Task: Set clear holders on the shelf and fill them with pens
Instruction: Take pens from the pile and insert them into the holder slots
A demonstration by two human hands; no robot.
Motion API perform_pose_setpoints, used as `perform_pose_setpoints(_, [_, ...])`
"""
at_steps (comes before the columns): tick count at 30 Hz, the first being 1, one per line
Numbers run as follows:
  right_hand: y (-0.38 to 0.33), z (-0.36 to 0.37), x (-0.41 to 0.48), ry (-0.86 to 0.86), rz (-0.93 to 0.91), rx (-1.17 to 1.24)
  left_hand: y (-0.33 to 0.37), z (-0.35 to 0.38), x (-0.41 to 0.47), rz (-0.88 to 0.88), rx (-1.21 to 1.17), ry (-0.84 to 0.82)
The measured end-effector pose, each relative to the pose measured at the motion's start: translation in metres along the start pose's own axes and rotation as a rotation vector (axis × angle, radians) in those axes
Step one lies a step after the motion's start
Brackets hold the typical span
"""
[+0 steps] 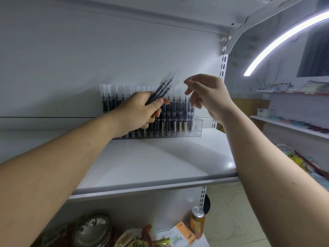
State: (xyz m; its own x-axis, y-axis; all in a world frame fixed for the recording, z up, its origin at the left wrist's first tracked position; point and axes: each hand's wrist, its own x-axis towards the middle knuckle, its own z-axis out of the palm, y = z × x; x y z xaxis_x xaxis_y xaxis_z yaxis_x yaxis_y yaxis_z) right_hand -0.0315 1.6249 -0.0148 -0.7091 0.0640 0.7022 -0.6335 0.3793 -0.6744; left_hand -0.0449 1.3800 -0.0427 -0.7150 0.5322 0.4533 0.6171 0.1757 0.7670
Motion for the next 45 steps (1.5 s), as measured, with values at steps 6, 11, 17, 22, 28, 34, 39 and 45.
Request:
perform_pose_setpoints(6, [-0.008, 0.005, -0.007, -0.257, 0.138, 0.211, 0.001, 0.003, 0.000, 0.028, -0.030, -0.023])
perform_pose_setpoints(11, [-0.007, 0.004, -0.005, -0.241, 0.135, 0.237, 0.001, 0.003, 0.000, 0.023, -0.003, -0.038])
perform_pose_setpoints(17, [-0.006, -0.001, -0.001, -0.140, 0.124, 0.369, -0.001, 0.000, 0.000, -0.005, 0.004, -0.043])
perform_pose_setpoints(22, [-0.008, -0.006, 0.004, 0.139, 0.097, 0.430, -0.002, -0.002, 0.000, 0.001, 0.044, -0.038])
perform_pose_setpoints(28, [0.005, -0.017, 0.008, 0.559, -0.059, -0.199, -0.003, -0.003, 0.000, 0.011, 0.072, -0.033])
perform_pose_setpoints(34, [0.016, -0.016, 0.013, 0.451, -0.054, -0.335, -0.004, -0.002, 0.001, 0.011, 0.093, -0.036])
perform_pose_setpoints(39, [0.021, -0.011, 0.014, 0.372, -0.027, -0.365, -0.005, -0.003, 0.002, 0.013, 0.103, -0.038])
perform_pose_setpoints(45, [0.024, -0.007, 0.011, 0.239, 0.061, -0.476, -0.004, -0.002, 0.001, 0.020, 0.120, -0.045])
